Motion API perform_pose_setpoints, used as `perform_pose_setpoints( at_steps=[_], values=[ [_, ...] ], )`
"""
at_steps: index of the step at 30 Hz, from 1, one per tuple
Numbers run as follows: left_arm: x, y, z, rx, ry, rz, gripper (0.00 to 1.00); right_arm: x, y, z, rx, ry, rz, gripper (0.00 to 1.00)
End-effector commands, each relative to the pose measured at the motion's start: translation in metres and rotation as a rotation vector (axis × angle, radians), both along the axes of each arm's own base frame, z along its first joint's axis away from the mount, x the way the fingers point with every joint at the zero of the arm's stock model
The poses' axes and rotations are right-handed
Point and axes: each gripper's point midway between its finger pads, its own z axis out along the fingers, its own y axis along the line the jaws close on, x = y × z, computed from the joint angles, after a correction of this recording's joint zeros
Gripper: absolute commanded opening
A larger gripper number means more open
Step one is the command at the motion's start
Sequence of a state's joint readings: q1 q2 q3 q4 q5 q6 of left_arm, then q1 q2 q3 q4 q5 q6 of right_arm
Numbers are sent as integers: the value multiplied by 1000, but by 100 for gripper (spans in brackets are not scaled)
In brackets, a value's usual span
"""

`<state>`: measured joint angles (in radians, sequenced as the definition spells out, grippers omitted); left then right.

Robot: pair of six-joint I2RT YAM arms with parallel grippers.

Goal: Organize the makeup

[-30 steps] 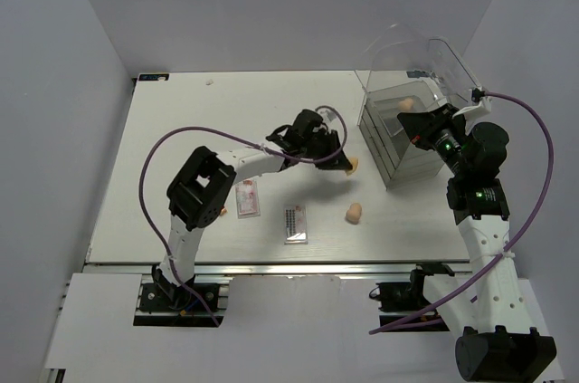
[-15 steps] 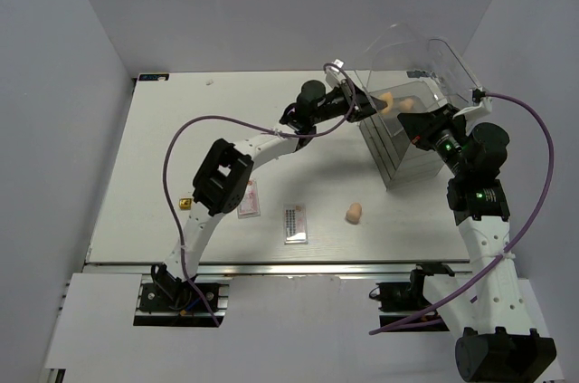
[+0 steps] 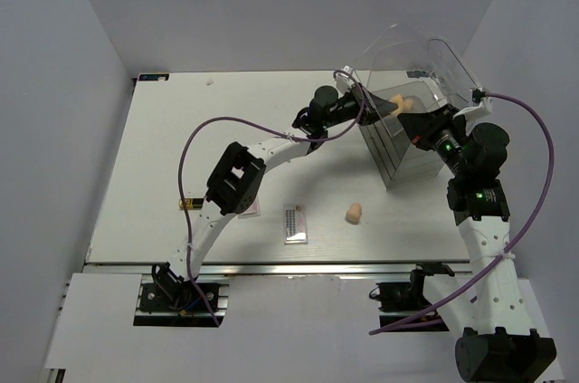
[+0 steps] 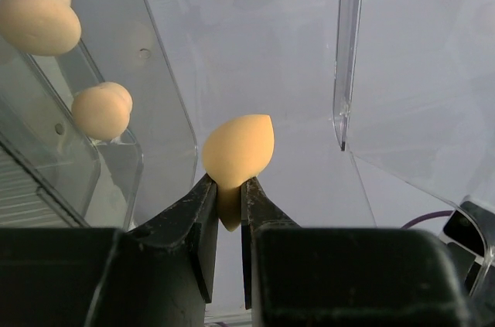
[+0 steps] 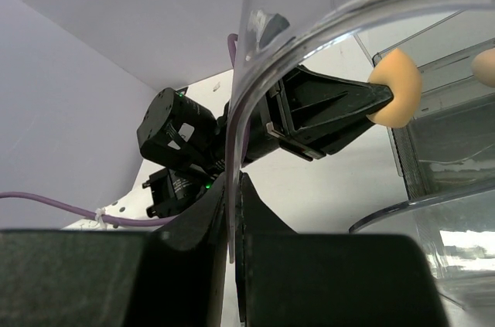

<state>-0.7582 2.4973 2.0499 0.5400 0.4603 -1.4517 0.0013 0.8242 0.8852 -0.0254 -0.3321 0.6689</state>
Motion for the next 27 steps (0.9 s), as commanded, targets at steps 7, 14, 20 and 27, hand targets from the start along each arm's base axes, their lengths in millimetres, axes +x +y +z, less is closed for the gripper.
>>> perform_pose_setpoints(
  at_steps=[7,14,20,27],
  values=[
    [-2,-4,15,30,36,30,45,-6,-4,42,-33,-187,-21,0],
    [-1,-5,8,30,74,16,66,-6,-5,44,-32,-194,-23,0],
    [-2,-7,16,4,78,7,65,-5,-5,45,-24,-193,-25,0],
    [-11,0,27,-18,47,-26,25,-5,-5,45,-27,-192,-28,0]
  ],
)
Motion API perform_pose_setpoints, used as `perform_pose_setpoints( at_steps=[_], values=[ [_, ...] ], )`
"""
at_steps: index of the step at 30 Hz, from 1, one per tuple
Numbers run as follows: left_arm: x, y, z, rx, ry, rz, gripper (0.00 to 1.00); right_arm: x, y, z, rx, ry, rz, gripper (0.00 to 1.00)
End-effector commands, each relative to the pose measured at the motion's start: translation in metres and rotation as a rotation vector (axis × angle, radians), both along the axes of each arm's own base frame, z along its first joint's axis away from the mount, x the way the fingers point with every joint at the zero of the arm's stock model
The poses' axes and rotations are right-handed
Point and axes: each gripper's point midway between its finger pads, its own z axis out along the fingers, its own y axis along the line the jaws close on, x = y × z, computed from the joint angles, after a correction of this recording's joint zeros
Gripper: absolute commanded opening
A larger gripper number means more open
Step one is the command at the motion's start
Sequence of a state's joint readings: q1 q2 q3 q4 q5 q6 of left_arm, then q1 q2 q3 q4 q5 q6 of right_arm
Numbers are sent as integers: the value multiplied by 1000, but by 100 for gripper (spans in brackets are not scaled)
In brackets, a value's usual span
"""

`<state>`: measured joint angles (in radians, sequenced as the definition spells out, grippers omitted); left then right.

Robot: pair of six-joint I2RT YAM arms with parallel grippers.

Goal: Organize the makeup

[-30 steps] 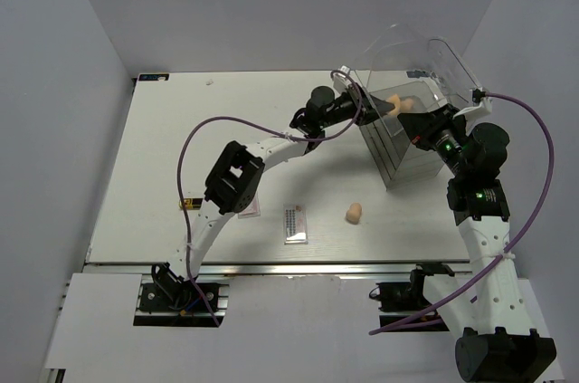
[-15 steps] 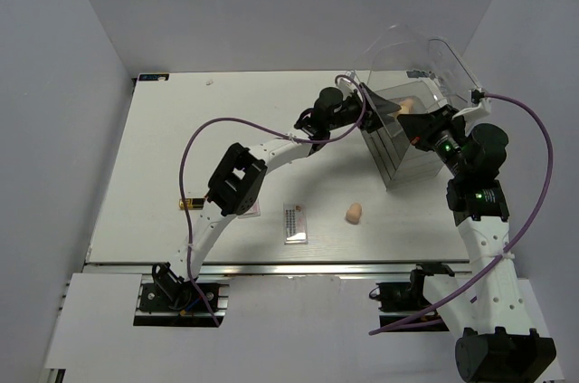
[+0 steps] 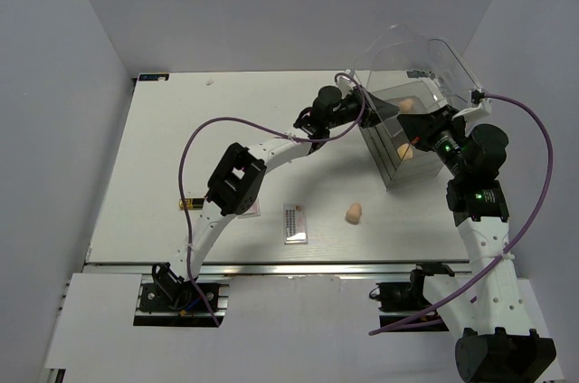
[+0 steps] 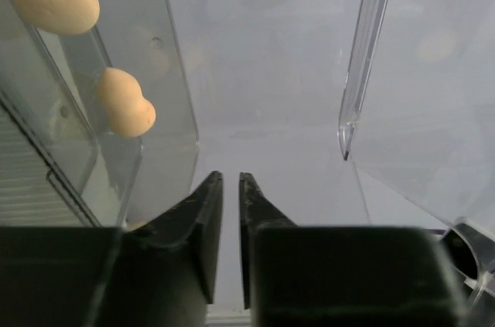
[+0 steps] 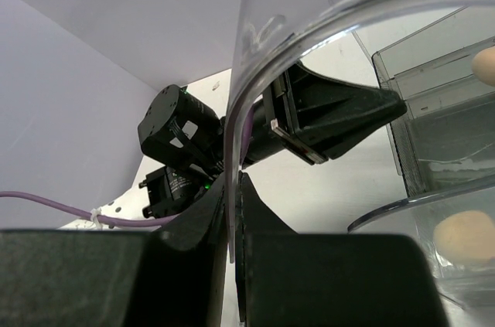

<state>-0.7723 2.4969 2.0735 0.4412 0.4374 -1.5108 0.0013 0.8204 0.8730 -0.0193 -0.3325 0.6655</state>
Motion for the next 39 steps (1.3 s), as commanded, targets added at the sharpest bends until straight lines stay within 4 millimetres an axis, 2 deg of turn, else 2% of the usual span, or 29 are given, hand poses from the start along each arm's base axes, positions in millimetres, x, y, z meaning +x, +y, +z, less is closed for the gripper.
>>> perform_pose_setpoints(
  at_steps=[1,2,3,4,5,6,7,8,9,10,11,13,14,15,17,18,21,24,25,27,28,35,39],
  values=[
    [-15,13,49,-63,-88,-39,23,-5,-5,49,-25,-195,-29,0],
    [-18,18,51,-62,-97,-41,22,-5,-5,48,-25,-194,-27,0],
    [-23,24,32,-31,-81,-44,22,-5,-6,49,-28,-198,-30,0],
    [-26,30,36,-35,-102,-46,22,-5,-6,50,-28,-199,-31,0],
    [-35,39,53,-42,-129,-61,23,-5,-6,49,-28,-198,-29,0],
    [-41,45,34,2,-115,-69,26,-5,-6,48,-29,-195,-29,0],
    [-44,52,30,20,-115,-75,27,-5,-6,48,-29,-194,-30,0],
    [-54,61,44,20,-135,-88,28,-5,-6,48,-29,-194,-31,0],
    [-61,69,16,84,-108,-95,30,-5,-5,49,-30,-195,-27,0],
    [-64,78,10,110,-106,-95,31,-4,-5,48,-30,-192,-27,0],
    [-72,87,16,130,-152,-104,32,-4,-5,48,-28,-192,-27,0],
    [-85,105,-25,257,-101,-123,38,-4,-5,47,-30,-189,-26,0],
    [-89,113,-30,316,-180,-128,41,-4,-5,47,-30,-189,-26,0],
    [-97,123,-56,418,-129,-151,45,-4,-5,47,-30,-188,-26,0],
    [-106,136,-80,528,-145,-186,51,-3,-5,45,-33,-184,-24,0],
    [-116,148,-102,623,-148,-228,52,-3,-5,45,-33,-183,-23,0],
    [-130,165,-136,757,-160,-292,56,-3,-4,43,-31,-176,-21,0],
    [-141,166,-151,820,-177,-345,57,-1,-5,42,-31,-173,-23,0],
    [-146,162,-162,848,-179,-367,57,-1,-5,43,-31,-175,-24,0],
    [-149,155,-164,875,-207,-402,58,-1,-5,43,-34,-173,-23,0],
    [-155,151,-175,899,-209,-425,58,-1,-5,43,-36,-173,-23,0],
    [-167,138,-191,943,-234,-481,59,-3,-4,44,-39,-175,-20,0],
    [-175,127,-192,918,-228,-508,59,-2,-4,43,-39,-172,-20,0]
  ],
)
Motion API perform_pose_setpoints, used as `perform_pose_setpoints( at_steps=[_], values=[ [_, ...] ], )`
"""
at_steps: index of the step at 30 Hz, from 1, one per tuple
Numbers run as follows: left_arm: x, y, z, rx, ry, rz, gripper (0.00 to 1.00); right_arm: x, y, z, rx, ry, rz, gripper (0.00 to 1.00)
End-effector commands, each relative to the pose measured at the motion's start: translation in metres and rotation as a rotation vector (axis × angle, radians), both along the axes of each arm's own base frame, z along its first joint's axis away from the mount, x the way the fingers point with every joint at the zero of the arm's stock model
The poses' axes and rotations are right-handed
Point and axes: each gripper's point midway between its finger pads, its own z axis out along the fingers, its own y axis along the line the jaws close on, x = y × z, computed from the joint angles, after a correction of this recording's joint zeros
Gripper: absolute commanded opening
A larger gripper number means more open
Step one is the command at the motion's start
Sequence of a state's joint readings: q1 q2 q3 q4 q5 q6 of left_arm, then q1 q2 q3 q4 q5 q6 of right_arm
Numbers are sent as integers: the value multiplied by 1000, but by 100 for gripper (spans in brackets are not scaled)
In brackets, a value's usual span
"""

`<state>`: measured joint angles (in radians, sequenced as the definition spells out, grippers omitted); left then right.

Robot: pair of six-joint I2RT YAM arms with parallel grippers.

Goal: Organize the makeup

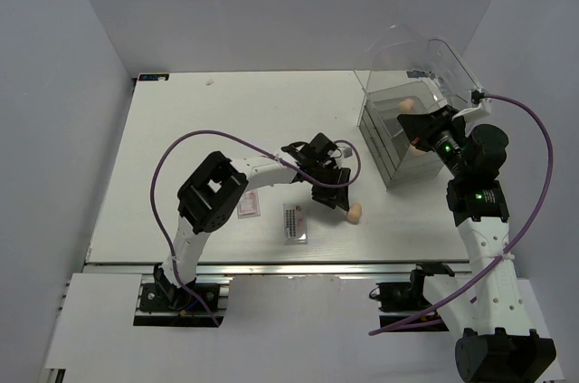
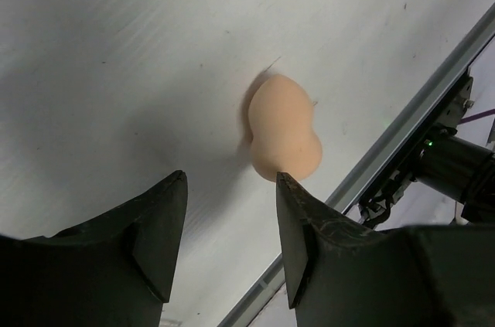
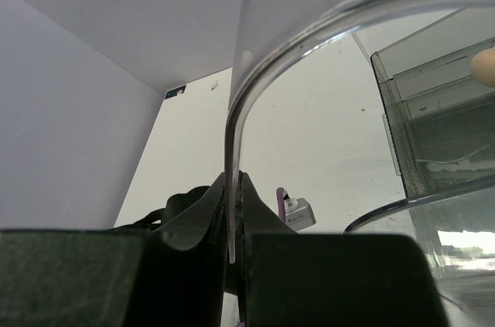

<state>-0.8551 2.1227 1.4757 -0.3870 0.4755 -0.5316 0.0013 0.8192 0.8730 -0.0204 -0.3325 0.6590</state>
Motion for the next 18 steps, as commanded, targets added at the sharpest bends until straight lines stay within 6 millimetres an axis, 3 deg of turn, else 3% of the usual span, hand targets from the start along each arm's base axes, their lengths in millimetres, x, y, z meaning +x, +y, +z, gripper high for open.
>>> perform_pose_setpoints(
  at_steps=[1,12,18],
  values=[
    [2,-11,11,-34,-22,-23,59,-2,-4,43,-31,-170,-19,0],
    [1,-39,28,-157,41,-7,59,-1,-4,44,-33,-169,-20,0],
    [-6,-44,25,-168,66,-35,55,0,-5,42,-33,-167,-23,0]
  ],
)
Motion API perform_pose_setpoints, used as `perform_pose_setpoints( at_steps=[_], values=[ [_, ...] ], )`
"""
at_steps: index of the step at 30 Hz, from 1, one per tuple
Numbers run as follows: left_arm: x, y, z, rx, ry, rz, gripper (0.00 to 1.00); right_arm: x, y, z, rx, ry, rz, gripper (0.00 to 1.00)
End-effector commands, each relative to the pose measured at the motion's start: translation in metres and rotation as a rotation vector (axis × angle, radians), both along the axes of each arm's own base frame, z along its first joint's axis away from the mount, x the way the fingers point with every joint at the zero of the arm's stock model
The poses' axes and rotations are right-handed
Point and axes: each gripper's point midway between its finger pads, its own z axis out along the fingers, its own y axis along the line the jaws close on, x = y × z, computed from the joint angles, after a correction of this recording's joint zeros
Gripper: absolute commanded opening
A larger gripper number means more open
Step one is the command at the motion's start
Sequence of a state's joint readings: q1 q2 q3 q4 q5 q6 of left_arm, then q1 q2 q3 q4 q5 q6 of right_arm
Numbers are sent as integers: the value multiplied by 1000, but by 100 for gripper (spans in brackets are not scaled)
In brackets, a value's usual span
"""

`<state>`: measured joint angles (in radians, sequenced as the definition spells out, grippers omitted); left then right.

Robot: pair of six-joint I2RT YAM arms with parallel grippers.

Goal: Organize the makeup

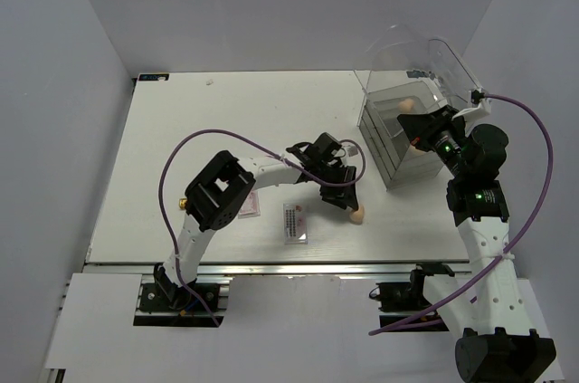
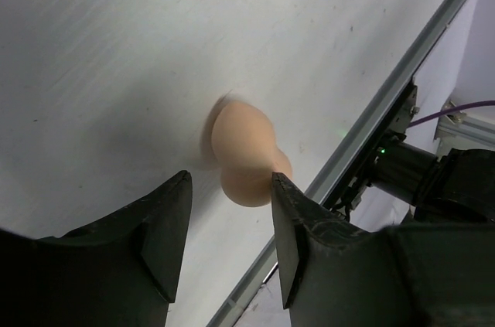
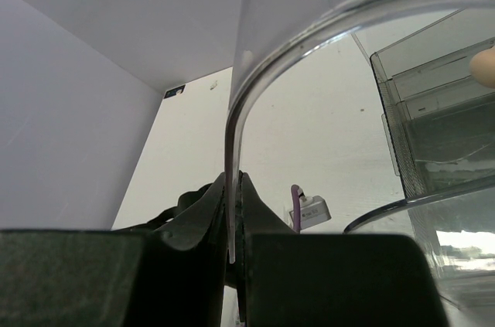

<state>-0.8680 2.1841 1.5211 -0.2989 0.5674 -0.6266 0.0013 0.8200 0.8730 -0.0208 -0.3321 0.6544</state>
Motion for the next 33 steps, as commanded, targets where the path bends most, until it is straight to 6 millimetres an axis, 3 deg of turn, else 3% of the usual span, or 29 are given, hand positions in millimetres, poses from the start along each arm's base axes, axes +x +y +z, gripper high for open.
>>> perform_pose_setpoints(
  at_steps=[1,12,22,27,29,30,31,32,33],
  values=[
    [-4,-15,20,-73,-9,-36,55,0,-5,42,-27,-163,-22,0],
    [-27,-31,13,-99,52,-100,49,0,-5,41,-30,-166,-22,0],
    [-28,-29,10,-72,48,-98,25,-2,-5,42,-27,-168,-28,0],
    [-9,-37,37,-166,46,-51,8,-4,-5,43,-28,-171,-27,0],
    [14,-37,66,-263,53,22,8,-4,-5,43,-28,-174,-28,0],
    [17,-31,65,-278,74,53,7,-5,-5,43,-28,-174,-28,0],
    [38,-30,86,-361,63,110,7,-5,-6,44,-29,-177,-28,0],
    [47,-26,102,-407,55,136,7,-5,-6,43,-29,-175,-28,0],
    [51,-20,104,-424,67,162,7,-5,-5,43,-28,-176,-28,0]
  ],
)
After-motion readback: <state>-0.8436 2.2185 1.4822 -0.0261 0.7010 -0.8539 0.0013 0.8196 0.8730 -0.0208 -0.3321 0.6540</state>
